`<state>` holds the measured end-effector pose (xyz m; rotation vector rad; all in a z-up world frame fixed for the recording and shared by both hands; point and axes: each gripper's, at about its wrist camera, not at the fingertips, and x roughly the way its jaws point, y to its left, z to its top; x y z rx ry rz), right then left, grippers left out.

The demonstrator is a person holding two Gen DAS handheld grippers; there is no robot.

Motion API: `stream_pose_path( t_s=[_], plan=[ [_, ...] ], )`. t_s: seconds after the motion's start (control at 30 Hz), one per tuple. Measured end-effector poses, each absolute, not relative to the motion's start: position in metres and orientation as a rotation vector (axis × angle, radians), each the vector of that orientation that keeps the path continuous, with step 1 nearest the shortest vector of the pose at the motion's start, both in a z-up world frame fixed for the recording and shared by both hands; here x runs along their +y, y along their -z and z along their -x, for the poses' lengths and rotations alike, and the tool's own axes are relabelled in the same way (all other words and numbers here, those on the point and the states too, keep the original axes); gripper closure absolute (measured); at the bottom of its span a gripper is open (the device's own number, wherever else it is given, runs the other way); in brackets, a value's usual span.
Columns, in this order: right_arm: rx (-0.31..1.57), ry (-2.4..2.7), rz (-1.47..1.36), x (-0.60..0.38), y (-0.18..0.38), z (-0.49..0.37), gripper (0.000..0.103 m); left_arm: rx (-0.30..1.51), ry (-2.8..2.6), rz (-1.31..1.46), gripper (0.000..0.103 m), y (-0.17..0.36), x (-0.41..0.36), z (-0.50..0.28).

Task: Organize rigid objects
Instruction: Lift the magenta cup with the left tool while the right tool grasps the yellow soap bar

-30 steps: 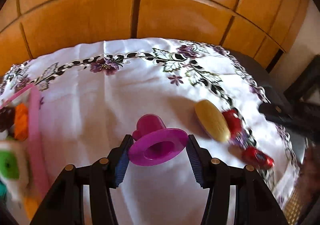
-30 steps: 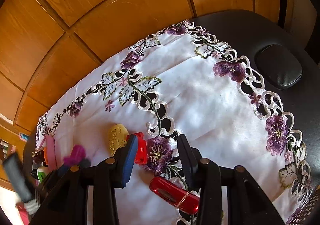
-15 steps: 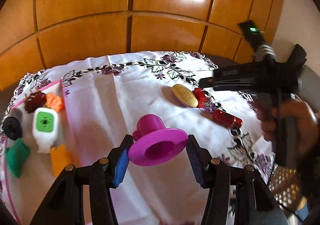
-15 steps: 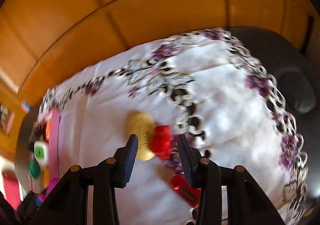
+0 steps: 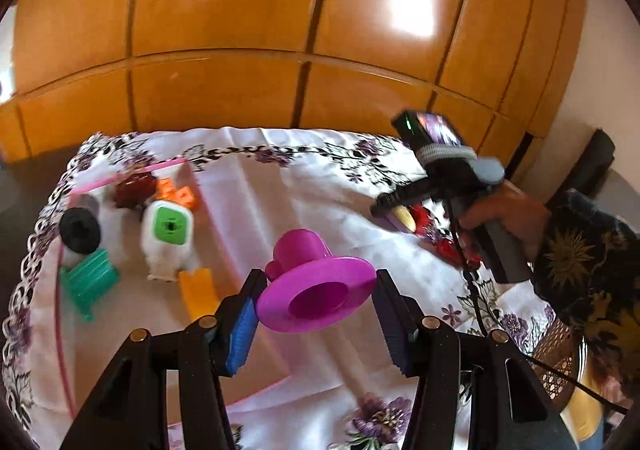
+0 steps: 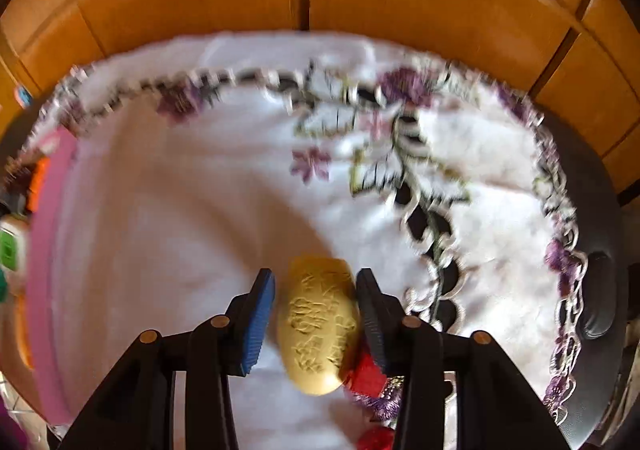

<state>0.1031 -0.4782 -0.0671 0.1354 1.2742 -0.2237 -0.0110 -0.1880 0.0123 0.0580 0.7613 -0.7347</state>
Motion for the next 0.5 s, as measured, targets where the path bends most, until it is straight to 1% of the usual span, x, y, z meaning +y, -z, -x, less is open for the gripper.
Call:
stream_pose_path(
  t_s=[0.2, 0.37, 0.5],
  plan=[
    [1.252, 0.224, -0.146, -0.47, 0.063, -0.088, 0.062, 0.769, 0.691, -0.011, 0.048, -0.01, -0.167, 0.004],
    [1.209, 0.137, -0.169, -0.435, 0.053, -0.064, 0.062, 0.76, 0.662, 0.016, 0.048, -0.011, -0.151, 0.002],
    [1.233, 0.078, -0.085, -0.402, 0.067, -0.049, 0.062, 0.759, 0.612, 0.049, 0.048, -0.011, -0.127, -0.002]
  ],
)
